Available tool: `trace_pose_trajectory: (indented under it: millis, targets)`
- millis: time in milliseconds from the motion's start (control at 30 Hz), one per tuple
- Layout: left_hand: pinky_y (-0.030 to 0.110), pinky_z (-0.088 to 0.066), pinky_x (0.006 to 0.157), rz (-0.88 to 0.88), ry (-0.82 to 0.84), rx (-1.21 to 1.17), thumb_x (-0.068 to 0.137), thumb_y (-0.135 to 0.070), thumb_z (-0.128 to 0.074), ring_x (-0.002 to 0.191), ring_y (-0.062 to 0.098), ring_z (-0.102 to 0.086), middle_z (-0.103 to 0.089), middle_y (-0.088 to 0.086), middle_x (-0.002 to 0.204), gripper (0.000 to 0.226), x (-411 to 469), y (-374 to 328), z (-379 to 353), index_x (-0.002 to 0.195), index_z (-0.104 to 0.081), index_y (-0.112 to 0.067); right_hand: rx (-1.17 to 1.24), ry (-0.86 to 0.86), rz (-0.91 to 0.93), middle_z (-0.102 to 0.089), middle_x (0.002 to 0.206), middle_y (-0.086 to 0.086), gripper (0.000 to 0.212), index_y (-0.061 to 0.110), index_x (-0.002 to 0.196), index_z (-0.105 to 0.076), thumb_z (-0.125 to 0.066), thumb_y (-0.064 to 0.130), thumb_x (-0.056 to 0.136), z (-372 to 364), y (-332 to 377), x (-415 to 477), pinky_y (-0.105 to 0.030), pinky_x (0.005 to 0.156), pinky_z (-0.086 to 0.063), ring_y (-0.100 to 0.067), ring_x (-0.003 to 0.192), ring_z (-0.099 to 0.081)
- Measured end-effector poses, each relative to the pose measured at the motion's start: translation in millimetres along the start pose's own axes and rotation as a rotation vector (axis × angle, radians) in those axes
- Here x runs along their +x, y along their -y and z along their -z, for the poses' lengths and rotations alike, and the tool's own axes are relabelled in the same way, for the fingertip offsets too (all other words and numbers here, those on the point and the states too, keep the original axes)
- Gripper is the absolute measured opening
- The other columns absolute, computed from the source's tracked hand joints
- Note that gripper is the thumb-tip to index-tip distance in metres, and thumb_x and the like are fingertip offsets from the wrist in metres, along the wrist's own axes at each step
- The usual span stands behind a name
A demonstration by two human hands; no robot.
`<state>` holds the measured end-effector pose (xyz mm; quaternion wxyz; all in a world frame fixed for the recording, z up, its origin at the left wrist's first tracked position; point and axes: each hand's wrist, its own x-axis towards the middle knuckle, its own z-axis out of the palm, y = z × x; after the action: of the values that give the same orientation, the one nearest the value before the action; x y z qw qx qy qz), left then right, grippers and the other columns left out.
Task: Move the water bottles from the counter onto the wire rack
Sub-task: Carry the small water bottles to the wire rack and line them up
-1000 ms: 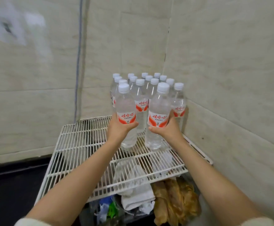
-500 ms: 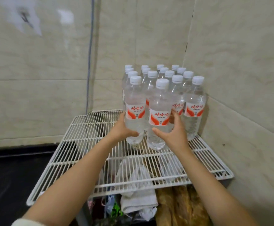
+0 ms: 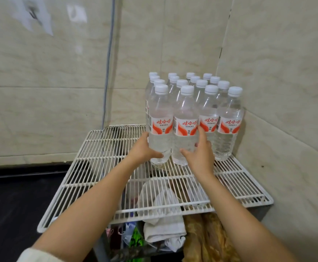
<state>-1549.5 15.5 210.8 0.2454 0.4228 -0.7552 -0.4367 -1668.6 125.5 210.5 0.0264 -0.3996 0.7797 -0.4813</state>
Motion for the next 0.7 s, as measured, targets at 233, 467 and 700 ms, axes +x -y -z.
trace_pose_trajectory:
  millis: [233,467,700]
  targets:
    - [0.026,-0.043,0.085,-0.066,-0.085,-0.016,0.071,-0.011,-0.077,0.117,0.024,-0.054,-0.054,0.008,0.131,0.076,-5,3,-9,0.136,-0.036,-0.015,-0.092,-0.043,-0.001,-0.049,0.128,-0.012,0.071,0.032,0.144,-0.017,-0.059,0.020,0.089,-11,-5,1,-0.030,0.069,-0.043,-0.010,0.074,-0.044]
    - [0.039,-0.048,0.096,-0.060,-0.090,-0.004,0.071,-0.015,-0.077,0.118,0.026,-0.055,-0.053,0.008,0.133,0.079,-7,3,-7,0.138,-0.034,-0.017,-0.050,-0.035,-0.022,-0.054,0.080,-0.006,0.057,0.027,0.137,-0.030,-0.048,0.001,0.090,-10,-14,5,-0.032,0.054,-0.046,-0.022,0.065,-0.054]
    - [0.033,-0.045,0.090,-0.028,-0.058,0.047,0.074,-0.016,-0.076,0.116,0.025,-0.054,-0.054,0.009,0.131,0.074,-16,-3,-4,0.137,-0.037,-0.015,-0.155,-0.014,-0.067,-0.055,0.080,-0.007,0.007,0.008,0.091,-0.050,-0.049,0.002,0.089,-15,-22,9,-0.024,0.052,-0.036,-0.022,0.072,-0.053]
